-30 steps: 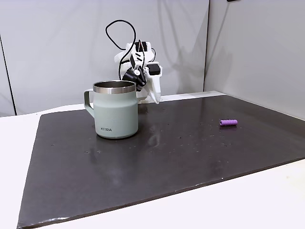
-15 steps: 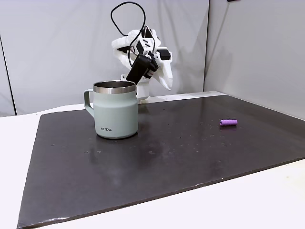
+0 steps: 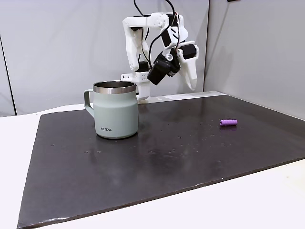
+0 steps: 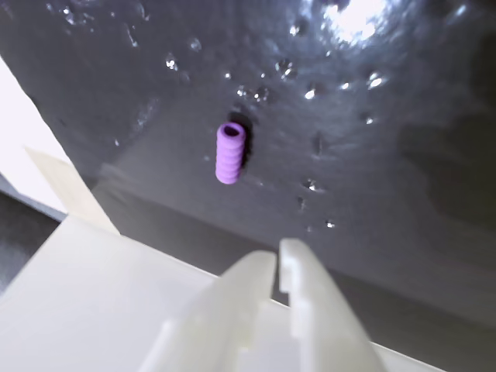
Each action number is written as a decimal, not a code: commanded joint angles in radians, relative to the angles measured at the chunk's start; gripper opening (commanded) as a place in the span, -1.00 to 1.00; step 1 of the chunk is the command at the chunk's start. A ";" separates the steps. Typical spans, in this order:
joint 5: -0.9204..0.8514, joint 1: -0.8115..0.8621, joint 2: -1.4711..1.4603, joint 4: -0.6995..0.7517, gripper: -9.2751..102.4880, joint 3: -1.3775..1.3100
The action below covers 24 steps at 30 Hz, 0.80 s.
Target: Grasp a pengrip and put it in the cup.
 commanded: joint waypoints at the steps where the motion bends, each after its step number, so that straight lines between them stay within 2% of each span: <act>1: 0.060 -0.008 -0.140 0.043 -0.77 -0.218; 11: 0.146 -0.060 -0.459 0.114 -0.78 -0.545; 17: 0.204 -0.094 -0.680 0.261 -0.77 -0.854; 24: 0.224 -0.106 -0.920 0.440 -0.44 -1.241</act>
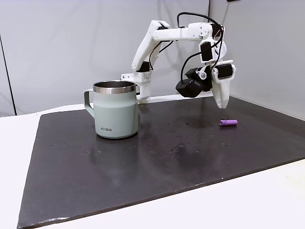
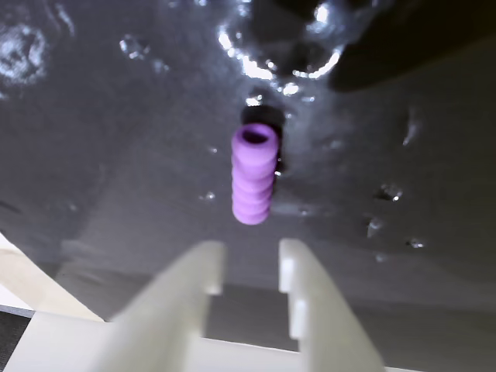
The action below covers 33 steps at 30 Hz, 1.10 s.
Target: Grasp a pengrip and put it in the cup.
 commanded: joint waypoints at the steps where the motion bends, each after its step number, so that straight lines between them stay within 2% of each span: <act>1: 0.021 -0.005 -0.080 0.104 -0.41 -0.273; 4: 0.025 -0.006 -0.176 0.163 -0.40 -0.414; 19: 0.005 -0.083 -0.411 0.175 -0.39 -0.580; 31: 0.077 -0.026 -0.503 0.239 -0.81 -0.618; 33: 0.080 -0.018 -0.509 0.249 -0.83 -0.623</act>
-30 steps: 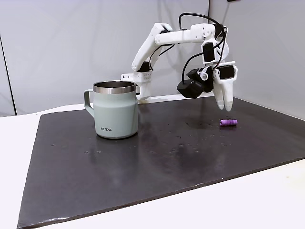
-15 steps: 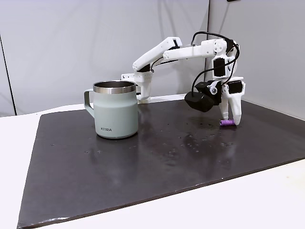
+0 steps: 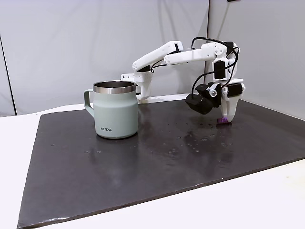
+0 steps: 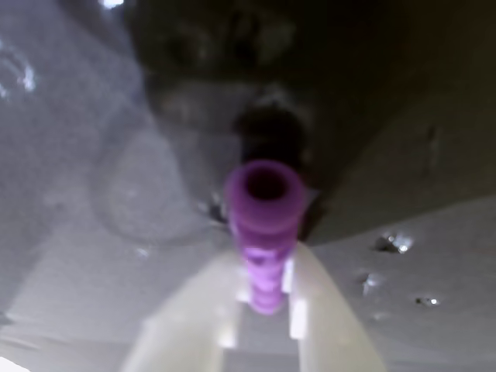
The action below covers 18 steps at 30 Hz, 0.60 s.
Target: Grasp a pengrip and put it in the cup.
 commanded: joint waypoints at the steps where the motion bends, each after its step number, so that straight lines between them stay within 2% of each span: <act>1: 0.014 0.038 -0.005 0.035 -0.83 -0.021; 5: 0.003 0.041 0.032 0.051 -0.83 -0.032; 9: -0.067 0.037 0.189 0.054 -0.83 0.018; 18: -0.311 0.156 0.529 0.183 -0.83 0.144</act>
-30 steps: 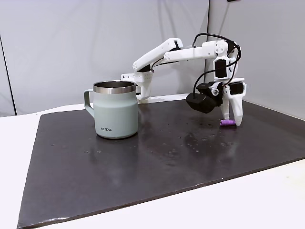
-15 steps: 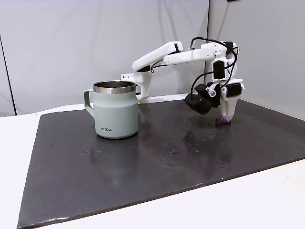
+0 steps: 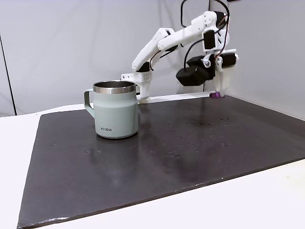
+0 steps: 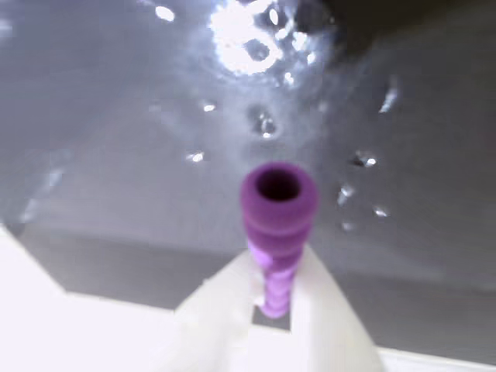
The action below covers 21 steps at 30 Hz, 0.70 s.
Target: Grasp a pengrip and put it in the cup.
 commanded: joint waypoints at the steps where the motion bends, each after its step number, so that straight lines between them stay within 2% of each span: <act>1: -0.100 0.107 0.183 0.041 -0.83 0.028; 12: -0.465 0.410 0.469 0.057 -0.83 0.175; 21: -0.730 0.630 0.672 0.054 -0.83 0.443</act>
